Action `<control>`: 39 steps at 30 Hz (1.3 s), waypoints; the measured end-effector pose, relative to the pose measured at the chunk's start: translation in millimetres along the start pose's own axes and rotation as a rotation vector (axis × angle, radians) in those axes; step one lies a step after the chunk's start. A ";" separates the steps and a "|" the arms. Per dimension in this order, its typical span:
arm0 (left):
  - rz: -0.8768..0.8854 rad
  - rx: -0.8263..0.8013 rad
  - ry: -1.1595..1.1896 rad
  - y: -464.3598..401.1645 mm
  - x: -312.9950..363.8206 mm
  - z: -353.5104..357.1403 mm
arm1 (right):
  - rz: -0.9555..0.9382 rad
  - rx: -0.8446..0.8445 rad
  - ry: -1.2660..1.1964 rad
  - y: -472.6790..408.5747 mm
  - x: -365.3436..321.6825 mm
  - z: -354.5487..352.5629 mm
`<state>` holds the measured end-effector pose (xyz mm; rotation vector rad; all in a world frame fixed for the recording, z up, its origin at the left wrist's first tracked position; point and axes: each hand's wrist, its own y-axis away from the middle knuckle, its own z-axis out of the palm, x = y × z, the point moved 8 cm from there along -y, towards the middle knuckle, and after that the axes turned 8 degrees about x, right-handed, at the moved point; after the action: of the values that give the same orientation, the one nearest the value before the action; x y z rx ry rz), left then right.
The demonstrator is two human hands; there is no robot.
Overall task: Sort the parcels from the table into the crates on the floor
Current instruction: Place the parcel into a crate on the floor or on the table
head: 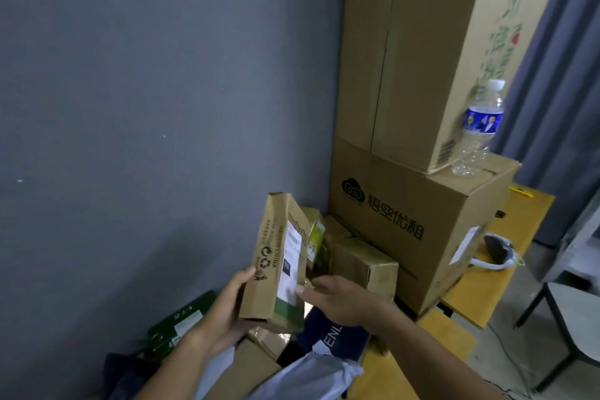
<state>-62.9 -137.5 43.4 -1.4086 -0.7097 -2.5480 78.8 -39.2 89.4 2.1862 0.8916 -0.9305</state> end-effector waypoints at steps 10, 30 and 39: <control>0.108 -0.060 0.331 41.7 25.6 6.9 | 0.040 0.004 -0.374 17.6 -25.6 27.3; 0.474 0.320 -0.274 110.6 83.2 -25.2 | -0.061 0.421 -0.569 41.6 -57.5 13.2; 0.485 0.275 -0.285 112.9 71.4 -15.2 | -0.076 0.436 -0.490 63.6 -47.8 5.6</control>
<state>-74.8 -236.7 133.4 -1.6216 -0.6304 -1.8350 99.7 -97.7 139.4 2.1134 0.5722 -1.7356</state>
